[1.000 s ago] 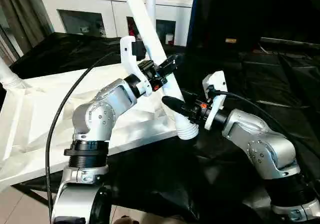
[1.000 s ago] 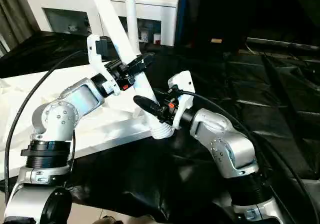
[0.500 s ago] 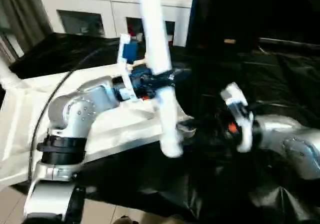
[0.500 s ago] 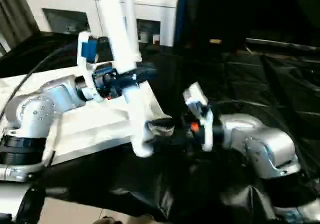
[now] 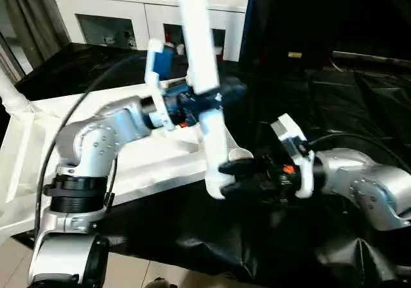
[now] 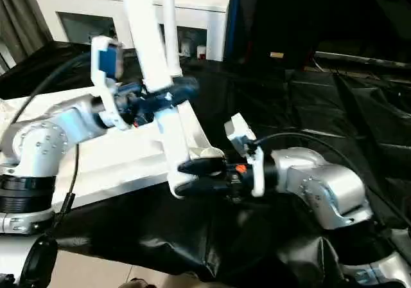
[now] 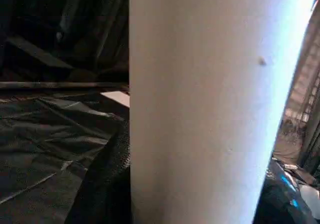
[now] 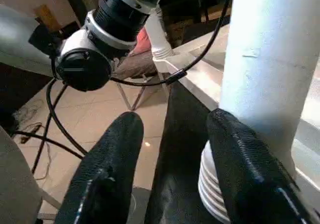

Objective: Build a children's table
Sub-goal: Pick table leg

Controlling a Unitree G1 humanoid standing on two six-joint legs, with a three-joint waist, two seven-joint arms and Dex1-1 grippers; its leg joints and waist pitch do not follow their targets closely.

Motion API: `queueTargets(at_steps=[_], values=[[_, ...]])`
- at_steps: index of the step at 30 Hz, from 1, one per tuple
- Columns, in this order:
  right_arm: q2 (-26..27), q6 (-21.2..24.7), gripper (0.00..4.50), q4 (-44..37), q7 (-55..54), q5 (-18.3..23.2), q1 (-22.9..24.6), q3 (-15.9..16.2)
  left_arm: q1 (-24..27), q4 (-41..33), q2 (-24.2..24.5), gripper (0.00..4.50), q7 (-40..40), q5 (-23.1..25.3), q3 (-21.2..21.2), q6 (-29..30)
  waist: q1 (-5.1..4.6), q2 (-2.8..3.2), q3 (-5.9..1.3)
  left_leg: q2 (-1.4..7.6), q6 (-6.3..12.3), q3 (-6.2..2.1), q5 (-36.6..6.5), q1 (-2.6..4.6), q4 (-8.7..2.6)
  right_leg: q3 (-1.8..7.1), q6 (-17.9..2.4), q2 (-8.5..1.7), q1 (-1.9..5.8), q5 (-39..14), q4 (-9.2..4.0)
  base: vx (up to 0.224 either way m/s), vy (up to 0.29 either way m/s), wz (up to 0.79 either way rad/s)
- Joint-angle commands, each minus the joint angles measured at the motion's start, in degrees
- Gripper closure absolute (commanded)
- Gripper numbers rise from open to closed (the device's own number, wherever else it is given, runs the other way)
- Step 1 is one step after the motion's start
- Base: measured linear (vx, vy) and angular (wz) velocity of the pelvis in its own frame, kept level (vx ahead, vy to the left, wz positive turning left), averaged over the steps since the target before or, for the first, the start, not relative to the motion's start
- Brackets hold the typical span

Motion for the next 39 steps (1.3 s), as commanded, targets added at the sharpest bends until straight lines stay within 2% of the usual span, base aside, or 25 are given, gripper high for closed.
queueTargets(at_steps=[1, 3, 4, 5, 8, 13, 14, 16, 17, 19, 23, 24, 27, 29, 32, 35, 38, 39], values=[[-1.13, 1.57, 2.05, 0.82, -0.42, 0.47, -1.78, -2.62, -0.64, -2.53, -0.71, 2.7, -1.96, -1.29, -2.38, 0.46, 0.13, -0.82, -4.34, 2.36, 0.78, -1.43, -6.11, 1.54, -3.76, 2.92, -10.73, -4.4, 2.71, -7.65, -4.62, 0.0, 0.0, 0.0], [-2.48, 1.78, 1.9, 0.58, 0.98, 0.19, -1.73, -2.93, -0.59, -2.55, -0.65, 2.7, -2.1, -1.45, -2.17, 0.59, 0.3, -0.87, -4.35, 2.35, 0.84, -1.4, -5.92, 1.44, -3.7, 2.92, -10.86, -4.44, 2.84, -7.06, -4.59, 0.0, 0.0, 0.0], [-2.81, 1.77, 1.87, 0.59, 1.33, 0.07, -1.75, -2.95, -0.61, -2.53, -0.65, 2.7, -2.14, -1.46, -2.1, 0.63, 0.4, -0.59, -4.32, 2.37, 0.83, -1.43, -6.1, 1.47, -3.71, 2.94, -10.8, -4.46, 2.79, -7.22, -4.59, 0.0, 0.0, 0.0], [-4.0, 1.62, 1.64, 0.61, 2.64, -0.14, -1.82, -2.91, -0.64, -2.45, -0.5, 2.7, -2.37, -1.28, -2.12, 0.71, 0.4, -0.65, -4.32, 2.33, 0.79, -1.41, -6.41, 1.42, -3.7, 2.93, -10.68, -4.47, 2.83, -7.45, -4.63, 0.0, 0.0, 0.0], [-5.12, -1.05, 1.48, 1.29, 2.77, -2.92, -1.99, -2.37, -0.6, -2.09, -0.24, 2.7, -2.64, -0.62, -2.57, 0.45, 0.52, -0.69, -4.33, 2.34, 0.61, -1.43, -6.73, 1.46, -3.69, 2.94, -10.55, -4.52, 2.85, -8.2, -4.77, 0.0, 0.0, 0.0], [-4.57, -2.48, 1.46, 2.42, 1.89, -3.69, -2.46, -2.67, -0.6, -1.77, -0.42, 2.7, -2.6, -0.26, -3.1, 0.06, 0.31, -0.66, -4.34, 2.39, 0.39, -1.49, -7.23, 1.57, -3.73, 2.87, -10.6, -4.44, 2.77, -8.84, -4.81, 0.0, 0.0, 0.0], [-3.81, -3.67, 1.46, 3.45, 0.34, -4.9, -2.78, -2.77, -0.57, -2.0, -0.49, 2.7, -2.62, -0.39, -3.21, 0.15, 0.39, -0.53, -4.37, 2.4, 0.38, -1.5, -7.14, 1.57, -3.67, 2.88, -10.81, -4.54, 2.74, -8.53, -4.76, 0.0, 0.0, 0.0], [-2.48, -5.46, 1.46, 5.43, -1.7, -6.32, -3.47, -3.35, -0.56, -1.86, -0.22, 2.7, -2.66, 0.04, -3.55, -0.13, 0.26, -0.69, -4.39, 2.32, 0.37, -1.49, -7.04, 1.44, -3.68, 2.83, -11.0, -4.5, 2.81, -8.25, -4.74, 0.0, 0.0, 0.0], [-2.0, -6.32, 1.46, 6.17, -2.02, -6.35, -3.77, -4.12, -0.55, -1.05, 0.06, 2.7, -2.65, 0.59, -3.58, -0.55, 0.02, -0.54, -4.37, 2.31, 0.04, -1.52, -6.94, 1.51, -3.76, 2.77, -11.22, -4.45, 2.63, -8.14, -4.68, 0.0, 0.0, 0.0], [-1.95, -6.31, 1.46, 6.75, -2.35, -6.2, -4.19, -4.86, -0.51, -0.42, 0.47, 2.71, -2.65, 1.19, -3.64, -0.97, 0.19, -0.35, -4.43, 2.23, -0.37, -1.35, -7.24, 1.88, -3.66, 2.84, -11.64, -4.33, 2.47, -8.53, -4.81, 0.0, 0.0, 0.0], [-2.93, -6.32, 1.46, 6.81, -1.37, -5.94, -4.24, -5.83, -0.36, 0.29, 0.8, 2.71, -2.74, 2.11, -3.55, -1.57, 0.43, -0.51, -4.52, 2.25, 0.55, -1.41, -6.73, 1.57, -3.65, 2.78, -11.91, -4.35, 2.93, -5.58, -4.42, 0.0, 0.0, 0.0], [-3.03, -6.15, 1.46, 6.89, -1.34, -6.1, -4.22, -5.88, -0.34, 0.05, 0.72, 2.72, -2.99, 1.79, -3.43, -1.37, 0.42, -0.37, -4.52, 2.26, 0.64, -1.44, -6.57, 1.55, -3.65, 2.78, -11.94, -4.37, 2.96, -5.29, -4.37, 0.0, 0.0, 0.0], [-2.66, -5.4, 1.46, 6.11, -0.48, -5.6, -3.34, -5.09, -0.66, -0.91, -0.29, 2.72, -2.82, 0.45, -3.04, -0.7, 0.39, -0.4, -4.5, 2.3, 0.86, -1.41, -6.82, 1.52, -3.61, 2.76, -12.49, -4.43, 2.98, -5.0, -4.44, 0.0, 0.0, 0.0], [-2.0, -2.25, 1.46, 3.7, 2.01, -2.63, -2.02, -3.5, -1.22, -0.94, -1.05, 2.72, -2.63, 0.43, -3.57, -0.88, 0.38, -0.39, -4.46, 2.31, 1.17, -1.41, -7.36, 1.54, -3.63, 2.74, -12.67, -4.37, 3.03, -5.46, -4.55, 0.0, 0.0, 0.0], [-1.43, -0.59, 1.46, 2.9, 3.01, -1.16, -1.55, -2.93, -1.61, -0.42, -1.29, 2.72, -2.7, 0.66, -3.9, -1.26, 0.41, -0.36, -4.47, 2.4, 1.46, -1.47, -7.64, 1.62, -3.66, 2.73, -12.48, -4.41, 2.95, -6.22, -4.61, 0.0, 0.0, 0.0], [1.92, -2.01, 1.46, 5.04, 0.54, -4.09, -1.73, -0.23, -2.17, -0.62, -2.02, 2.72, -2.46, 0.13, -3.87, -1.01, 0.35, -0.35, -4.42, 2.37, 0.47, -1.5, -8.01, 1.58, -3.74, 2.7, -12.29, -4.5, 2.86, -7.49, -4.74, 0.0, 0.0, 0.0], [3.89, -2.93, 1.46, 6.81, -1.81, -5.75, -2.37, 0.08, -2.07, -1.28, -2.27, 2.72, -2.16, -0.2, -3.83, -0.66, -0.02, -0.37, -4.37, 2.31, -0.3, -1.54, -8.55, 1.56, -3.84, 2.67, -12.34, -4.58, 2.8, -8.82, -4.86, 0.0, 0.0, 0.0], [4.16, -2.82, 1.63, 6.97, -2.14, -5.79, -2.45, -0.16, -2.05, -1.34, -2.3, 2.72, -2.13, -0.21, -3.8, -0.62, 0.04, -0.31, -4.37, 2.37, -0.46, -1.56, -8.63, 1.6, -3.84, 2.73, -12.31, -4.62, 2.8, -8.75, -4.83, 0.0, 0.0, 0.0]])
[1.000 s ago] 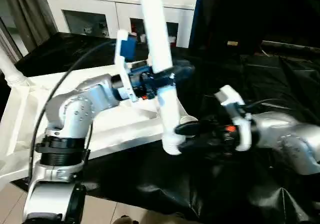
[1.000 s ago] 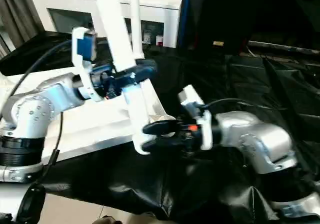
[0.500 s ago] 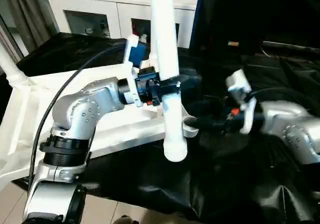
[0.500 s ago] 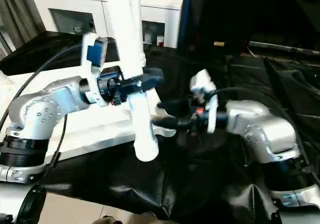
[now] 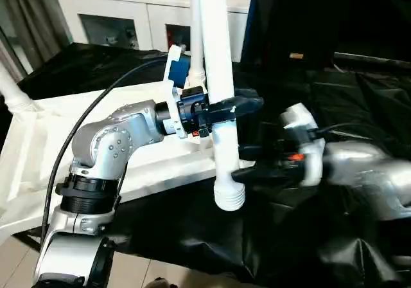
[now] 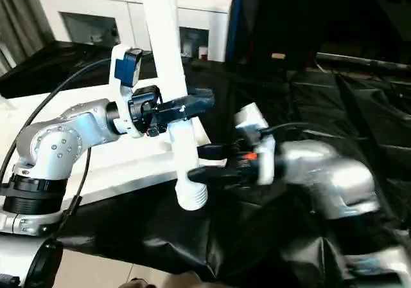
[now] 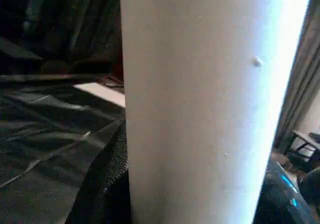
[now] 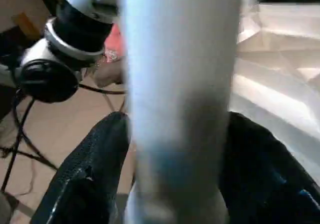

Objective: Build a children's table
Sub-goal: Pick table leg

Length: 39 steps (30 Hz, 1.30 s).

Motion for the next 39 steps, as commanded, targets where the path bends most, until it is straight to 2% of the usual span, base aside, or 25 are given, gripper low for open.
queueTargets(at_steps=[1, 8, 10, 12, 14, 15, 16, 17, 19, 20, 21, 22, 23, 24, 26, 28, 35, 37, 39], values=[[-0.42, -0.44, 1.74, 0.51, -1.35, -0.75, -1.17, -0.89, -1.39, -1.37, 0.43, 2.72, 0.33, -0.57, 0.35, 0.26, 0.13, -0.52, -4.32, 2.44, -0.53, -1.58, -8.59, 1.56, -3.95, 2.78, -12.17, -4.46, 2.82, -8.78, -4.85, 0.0, 0.0, 0.0], [0.72, -0.65, 2.28, 0.0, -2.35, -1.81, -0.73, -1.14, -1.17, -1.25, 0.35, 2.72, 0.88, -1.09, 1.14, 0.83, 0.18, -0.15, -4.34, 2.37, -0.6, -1.58, -8.48, 1.57, -3.92, 2.84, -11.39, -4.44, 2.81, -8.16, -4.81, 0.0, 0.0, 0.0], [1.21, -0.88, 2.42, -0.3, -3.25, -1.99, -0.69, -1.38, -1.13, -1.04, 0.49, 2.72, 1.9, -0.04, 0.98, 0.37, 0.1, -0.22, -4.38, 2.4, -0.62, -1.61, -8.44, 1.62, -3.94, 2.82, -11.38, -4.41, 2.8, -7.78, -4.75, 0.0, 0.0, 0.0], [1.56, -1.19, 2.5, -0.51, -4.14, -2.09, -0.68, -1.59, -1.31, -0.44, 0.46, 2.02, 4.03, 1.47, 0.71, -0.08, 0.06, -0.05, -4.35, 2.41, -0.78, -1.6, -8.71, 1.61, -3.96, 2.83, -11.52, -4.36, 2.78, -7.53, -4.76, 0.0, 0.0, 0.0], [3.08, -3.17, 2.53, -1.18, -8.25, -3.96, -0.64, -2.22, -2.37, 2.19, -0.92, 1.95, 10.29, 3.04, 2.24, 0.34, 0.01, -0.01, -4.3, 2.47, -1.19, -1.63, -8.96, 1.73, -4.01, 2.84, -11.29, -4.28, 2.66, -7.81, -4.8, 0.0, 0.0, 0.0], [3.08, -3.17, 2.53, -1.18, -8.25, -3.96, -0.64, -2.22, -2.37, 2.19, -0.92, 1.95, 10.29, 3.04, 2.24, 0.34, -0.07, -0.1, -4.3, 2.33, -1.53, -1.57, -9.13, 1.76, -3.94, 2.84, -11.14, -4.28, 2.6, -8.08, -4.88, 0.0, 0.0, 0.0], [3.08, -3.17, 2.54, -1.18, -8.25, -3.96, -0.64, -2.22, -2.37, 2.19, -0.92, 1.66, 10.29, 3.04, 2.24, 0.34, 0.01, -0.16, -4.36, 2.3, -1.55, -1.63, -9.1, 1.77, -3.97, 2.82, -11.08, -4.42, 2.79, -8.4, -4.89, 0.0, 0.0, 0.0], [4.62, -3.54, 2.54, -1.25, -11.27, -4.74, -0.7, -2.95, -2.4, 2.59, -1.22, 1.58, 12.58, 4.88, 2.11, -0.7, 0.07, -0.16, -4.38, 2.3, -1.49, -1.64, -9.02, 1.71, -4.01, 2.8, -10.99, -4.43, 2.85, -8.56, -4.88, 0.0, 0.0, 0.0], [8.39, -5.13, 2.55, -1.23, -18.99, -7.53, -0.76, -4.02, -2.43, 3.91, -2.48, 1.48, 21.09, 11.18, 1.25, -3.43, -0.31, -0.01, -4.27, 2.57, -1.94, -1.81, -8.97, 1.63, -4.18, 2.87, -10.43, -4.34, 2.46, -8.17, -4.92, 0.0, 0.0, 0.0], [9.99, -6.08, 2.55, -1.59, -22.17, -8.93, -0.57, -4.13, -2.01, 4.01, -2.78, 1.44, 24.33, 14.22, 0.17, -4.68, -0.34, -0.3, -4.38, 2.45, -2.31, -1.87, -8.56, 1.58, -4.2, 2.81, -10.05, -4.41, 2.78, -8.08, -4.84, 0.0, 0.0, 0.0], [12.43, -6.31, 2.55, -2.4, -26.41, -10.0, -0.25, -4.38, -1.23, 3.69, -3.35, 1.41, 27.85, 16.89, -0.62, -5.6, -0.39, -0.15, -4.4, 2.47, -2.52, -1.83, -8.43, 1.68, -4.23, 2.86, -9.55, -4.39, 2.62, -7.95, -4.86, 0.0, 0.0, 0.0], [13.24, -5.97, 2.55, -2.83, -27.81, -10.07, -0.08, -4.53, -0.97, 3.47, -3.67, 1.41, 29.08, 17.53, -0.75, -5.83, -0.44, -0.26, -4.42, 2.42, -2.49, -1.83, -8.41, 1.64, -4.26, 2.86, -9.46, -4.37, 2.68, -7.78, -4.83, 0.0, 0.0, 0.0], [13.86, -5.91, 2.55, -3.32, -28.79, -10.35, 0.05, -4.36, -0.84, 3.37, -4.2, 1.71, 30.53, 17.84, -0.5, -5.82, -0.32, -0.19, -4.53, 2.38, -2.31, -1.81, -8.38, 1.69, -4.22, 2.84, -9.33, -4.39, 2.75, -7.5, -4.82, 0.0, 0.0, 0.0], [13.93, -5.92, 2.55, -3.34, -28.9, -10.36, 0.05, -4.38, -0.85, 3.37, -4.25, 1.79, 30.62, 17.83, -0.45, -5.82, -0.33, -0.13, -4.47, 2.37, -2.31, -1.76, -8.05, 1.63, -4.22, 2.88, -9.34, -4.26, 2.68, -6.61, -4.76, 0.0, 0.0, 0.0], [17.02, -5.79, 2.55, -4.31, -33.83, -10.97, 0.03, -4.84, -1.31, 3.83, -6.98, 1.84, 36.02, 17.12, 2.29, -5.36, -0.4, -0.15, -4.41, 2.36, -2.33, -1.69, -8.05, 1.55, -4.2, 2.93, -9.79, -4.29, 2.64, -5.62, -4.69, 0.0, 0.0, 0.0], [18.65, -6.42, 2.55, -5.0, -36.1, -12.11, 0.03, -4.96, -1.86, 4.74, -8.47, 2.1, 39.34, 17.55, 4.15, -6.41, -0.42, -0.16, -4.4, 2.33, -2.44, -1.71, -8.45, 1.57, -4.22, 2.88, -10.03, -4.31, 2.61, -5.78, -4.82, 0.0, 0.0, 0.0], [19.82, -6.79, 2.55, -6.3, -38.82, -14.11, 0.44, -4.4, -2.13, 4.81, -10.06, 2.55, 41.07, 17.23, 5.86, -7.68, -0.46, -0.18, -4.19, 2.26, -2.86, -1.75, -10.24, 1.64, -4.48, 2.99, -7.77, -4.3, 2.48, -9.05, -5.26, 0.0, 0.0, 0.0], [19.34, -6.24, 1.99, -6.88, -36.78, -12.53, 0.59, -4.45, -1.99, 4.07, -9.79, 2.57, 39.25, 16.11, 5.67, -7.28, -0.43, -0.38, -4.2, 2.23, -2.72, -1.75, -10.1, 1.58, -4.47, 3.0, -7.44, -4.35, 2.57, -9.26, -5.25, 0.0, 0.0, 0.0], [18.04, -4.94, 1.81, -7.63, -33.48, -10.92, 0.58, -4.28, -1.88, 3.48, -8.98, 2.59, 36.65, 15.05, 5.0, -6.81, -0.36, -0.43, -4.16, 2.23, -2.41, -1.77, -10.12, 1.62, -4.49, 2.98, -6.92, -4.29, 2.56, -9.54, -5.3, 0.0, 0.0, 0.0]])
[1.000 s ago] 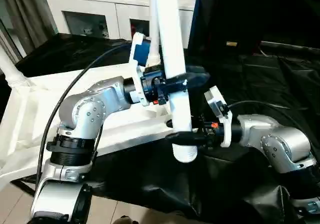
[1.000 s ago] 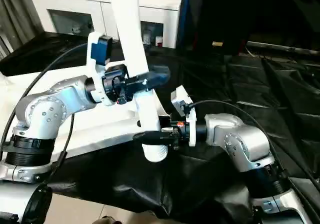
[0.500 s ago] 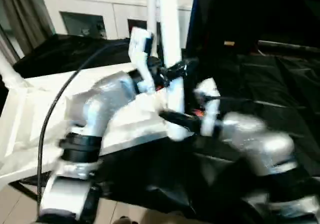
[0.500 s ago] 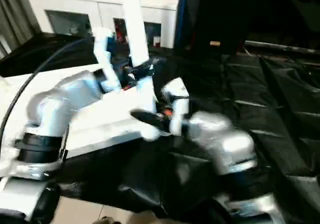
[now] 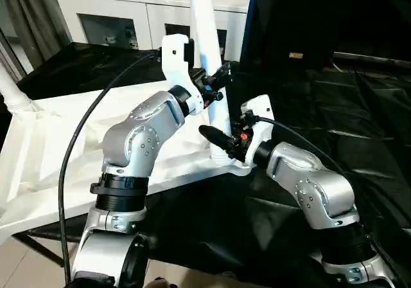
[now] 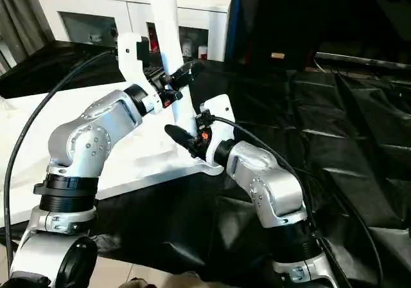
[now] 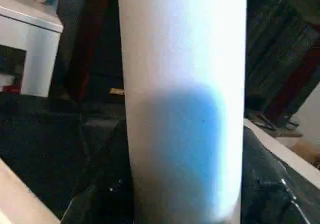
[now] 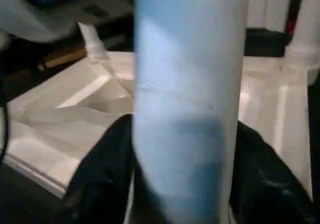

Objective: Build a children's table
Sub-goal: Pick table leg

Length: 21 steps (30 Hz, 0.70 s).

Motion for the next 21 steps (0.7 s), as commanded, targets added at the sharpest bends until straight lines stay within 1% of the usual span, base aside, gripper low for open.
queueTargets(at_steps=[1, 2, 3, 4, 5, 6, 7, 8, 9, 10, 11, 12, 13, 14, 15, 19, 21], values=[[-1.14, 0.18, 1.7, -4.87, 5.04, 3.43, -0.4, 0.3, -0.12, 0.44, 1.53, 2.6, -2.21, 0.11, -0.21, 0.95, 0.03, -0.4, -4.22, 2.29, -2.27, -1.74, -9.94, 1.71, -4.41, 2.99, -6.89, -4.33, 2.63, -9.49, -5.17, 0.0, 0.0, 0.0], [-2.93, 1.67, 1.55, -5.65, 8.36, 4.77, -0.5, 0.34, -0.14, 0.07, 2.84, 2.61, -5.53, -0.4, -1.31, 1.47, 0.03, -0.58, -4.13, 2.29, -1.93, -1.72, -9.81, 1.71, -4.45, 2.99, -6.86, -4.25, 2.62, -9.52, -5.19, 0.0, 0.0, 0.0], [-4.11, 1.59, 1.44, -5.91, 10.02, 4.98, -0.59, 0.37, -0.13, -0.18, 3.64, 2.61, -7.6, -0.78, -1.95, 1.71, 0.1, -0.45, -4.12, 2.31, -1.72, -1.66, -9.59, 1.66, -4.39, 3.05, -6.96, -4.28, 2.49, -9.52, -5.15, 0.0, 0.0, 0.0], [-4.11, 1.59, 1.39, -5.91, 10.02, 4.98, -0.59, 0.37, -0.13, -0.18, 3.64, 2.61, -7.6, -0.78, -1.95, 1.71, 0.1, -0.45, -4.12, 2.31, -1.72, -1.66, -9.59, 1.66, -4.39, 3.05, -6.96, -4.28, 2.49, -9.52, -5.15, 0.0, 0.0, 0.0], [-6.94, 2.49, 1.35, -6.27, 13.79, 6.32, -0.87, 0.24, -0.02, -0.98, 5.04, 2.61, -11.67, -2.25, -2.84, 2.62, 0.06, -0.43, -4.13, 2.32, -1.73, -1.67, -9.19, 1.59, -4.38, 3.03, -7.36, -4.34, 2.49, -8.93, -5.08, 0.0, 0.0, 0.0], [-7.74, 2.95, 1.35, -6.31, 14.84, 6.83, -0.98, 0.16, 0.02, -1.21, 5.36, 2.61, -12.67, -2.77, -3.0, 2.94, 0.13, -0.51, -4.16, 2.24, -1.6, -1.57, -8.75, 1.56, -4.27, 3.09, -7.65, -4.32, 2.63, -8.57, -4.99, 0.0, 0.0, 0.0], [-10.28, 3.63, 1.32, -6.51, 18.61, 8.18, -1.21, -0.04, 0.18, -2.01, 6.58, 2.62, -16.12, -4.39, -3.61, 3.92, 0.17, -0.47, -4.19, 2.26, -1.53, -1.58, -8.81, 1.63, -4.25, 3.05, -7.85, -4.33, 2.63, -8.58, -4.93, 0.0, 0.0, 0.0], [-12.03, 4.41, 1.32, -6.6, 21.11, 9.27, -1.36, -0.34, 0.29, -2.61, 7.49, 2.62, -18.7, -5.49, -4.06, 4.46, 0.37, -0.48, -4.23, 2.29, -1.15, -1.59, -8.79, 1.7, -4.17, 3.02, -8.26, -4.41, 2.79, -8.68, -4.88, 0.0, 0.0, 0.0], [-13.23, 4.94, 1.32, -6.64, 22.88, 10.09, -1.43, -0.57, 0.37, -3.09, 8.09, 2.62, -20.51, -6.35, -4.3, 4.83, 0.33, -0.46, -4.17, 2.42, -0.79, -1.56, -8.33, 1.53, -4.19, 3.08, -8.7, -4.36, 2.67, -7.78, -4.76, 0.0, 0.0, 0.0], [-14.62, 5.63, 1.32, -6.66, 24.99, 11.18, -1.5, -0.86, 0.44, -3.73, 8.66, 2.62, -22.51, -7.5, -4.4, 5.35, 0.33, -0.47, -4.19, 2.27, -0.6, -1.54, -8.33, 1.55, -4.13, 2.97, -9.09, -4.37, 2.74, -7.78, -4.77, 0.0, 0.0, 0.0], [-15.57, 6.22, 1.32, -6.66, 26.47, 12.04, -1.54, -1.09, 0.48, -4.21, 8.99, 2.62, -23.84, -8.4, -4.38, 5.75, 0.4, -0.51, -4.16, 2.42, -0.45, -1.52, -8.34, 1.58, -4.11, 3.01, -9.43, -4.4, 2.71, -7.75, -4.77, 0.0, 0.0, 0.0], [-17.55, 7.89, 1.32, -6.21, 29.51, 13.51, -1.81, -1.38, 0.11, -4.94, 8.85, 2.62, -25.43, -10.93, -3.37, 7.11, 0.36, -0.57, -4.16, 2.33, -0.26, -1.48, -8.23, 1.54, -4.06, 2.97, -9.86, -4.42, 2.77, -7.83, -4.78, 0.0, 0.0, 0.0], [-17.55, 7.89, 1.32, -6.21, 29.51, 13.51, -1.81, -1.38, 0.11, -4.94, 8.85, 2.62, -25.43, -10.93, -3.37, 7.11, 0.35, -0.63, -4.17, 2.26, -0.15, -1.44, -8.27, 1.55, -4.0, 2.95, -10.12, -4.41, 2.86, -8.02, -4.79, 0.0, 0.0, 0.0], [-18.21, 8.45, 1.32, -5.59, 30.56, 13.93, -2.05, -1.55, -0.21, -5.19, 8.39, 2.62, -25.81, -12.19, -2.54, 7.54, 0.39, -0.64, -4.1, 2.31, -0.01, -1.42, -8.34, 1.53, -3.96, 2.99, -10.41, -4.46, 2.78, -8.54, -4.87, 0.0, 0.0, 0.0], [-18.41, 8.42, 1.32, -5.15, 30.85, 13.8, -2.28, -1.48, -0.33, -5.26, 8.33, 2.62, -26.08, -12.49, -2.42, 7.64, 0.46, -0.27, -4.14, 2.35, -0.08, -1.47, -8.43, 1.57, -3.9, 2.96, -10.6, -4.52, 2.69, -9.18, -4.93, 0.0, 0.0, 0.0], [-19.08, 9.21, 1.32, -3.32, 32.06, 14.09, -3.39, -0.91, 0.17, -6.26, 8.28, 2.63, -28.03, -13.42, -3.24, 7.35, 0.25, -0.71, -4.08, 2.37, -0.41, -1.5, -8.96, 1.59, -4.0, 2.91, -10.29, -4.48, 2.75, -10.92, -5.13, 0.0, 0.0, 0.0], [-19.02, 10.01, 1.32, -2.59, 32.57, 14.72, -3.95, -0.67, 0.53, -6.94, 8.14, 2.64, -28.65, -14.01, -3.56, 7.64, 0.26, -0.77, -4.13, 2.4, -0.38, -1.48, -8.64, 1.59, -3.94, 2.91, -10.39, -4.49, 2.7, -11.13, -5.16, 0.0, 0.0, 0.0]])
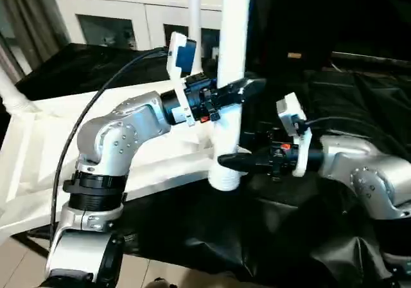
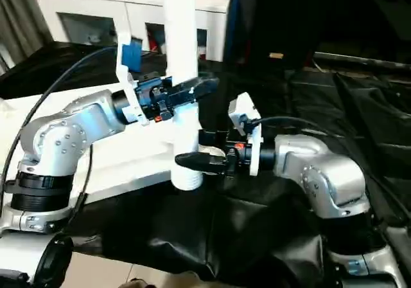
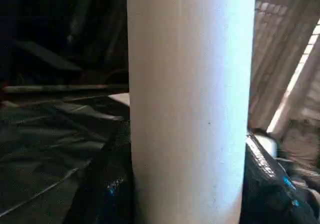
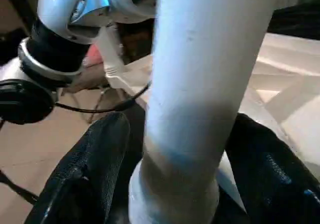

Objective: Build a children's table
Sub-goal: Pick table leg

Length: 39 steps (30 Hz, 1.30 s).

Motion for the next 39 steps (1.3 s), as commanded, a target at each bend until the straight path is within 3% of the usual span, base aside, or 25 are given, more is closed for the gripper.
queueTargets(at_steps=[1, 14, 23, 24, 27, 29, 39], values=[[-0.28, 1.02, 1.32, 0.22, 0.76, 1.4, -0.82, 0.36, 0.13, -1.83, 0.11, 2.64, -0.77, -1.02, -0.38, 0.08, 0.17, -0.71, -4.11, 2.44, -0.41, -1.52, -8.51, 1.56, -3.94, 2.94, -10.37, -4.49, 2.66, -11.01, -5.14, 0.0, 0.0, 0.0], [-0.22, 4.27, 1.32, 2.18, 5.25, 4.3, -1.82, 0.88, 0.32, -2.82, 0.58, 2.64, -3.51, -1.81, -2.07, 1.23, 0.35, -0.5, -4.2, 2.38, -0.38, -1.51, -8.05, 1.54, -3.91, 2.89, -10.44, -4.42, 2.71, -10.1, -5.01, 0.0, 0.0, 0.0], [-0.15, 4.52, 1.32, 2.13, 6.27, 3.85, -1.52, 1.74, -0.11, -1.85, -0.1, 2.64, -4.07, -1.21, -2.93, 0.62, 0.33, -0.42, -4.27, 2.42, -0.55, -1.56, -7.88, 1.52, -3.91, 2.86, -10.78, -4.38, 2.78, -9.05, -4.94, 0.0, 0.0, 0.0], [-0.16, 4.52, 1.58, 2.11, 6.27, 3.85, -1.51, 1.79, -0.13, -1.82, -0.07, 2.64, -4.08, -1.22, -2.96, 0.59, 0.31, -0.44, -4.27, 2.41, -0.56, -1.55, -7.9, 1.52, -3.91, 2.86, -10.81, -4.36, 2.78, -9.04, -4.95, 0.0, 0.0, 0.0], [-0.38, 4.76, 1.65, 1.8, 6.74, 3.89, -1.18, 2.12, -0.23, -1.57, 0.28, 2.64, -4.2, -1.21, -3.0, 0.46, 0.33, -0.43, -4.26, 2.4, -0.72, -1.53, -8.29, 1.6, -3.93, 2.87, -10.91, -4.34, 2.76, -9.2, -4.98, 0.0, 0.0, 0.0], [-0.4, 4.89, 2.07, 1.71, 6.86, 4.0, -1.07, 2.09, -0.24, -1.56, 0.39, 2.64, -4.26, -1.26, -2.96, 0.48, 0.32, -0.43, -4.27, 2.42, -0.71, -1.57, -8.19, 1.54, -3.95, 2.86, -10.92, -4.38, 2.82, -9.06, -4.92, 0.0, 0.0, 0.0], [-0.55, 4.72, 2.54, 1.54, 7.32, 3.89, -0.68, 2.28, -0.81, 0.0, -0.14, 2.64, -2.23, 0.21, -2.1, -0.89, 0.34, -0.37, -4.28, 2.42, -0.8, -1.57, -8.38, 1.58, -3.91, 2.85, -10.92, -4.35, 2.83, -9.07, -4.96, 0.0, 0.0, 0.0]])
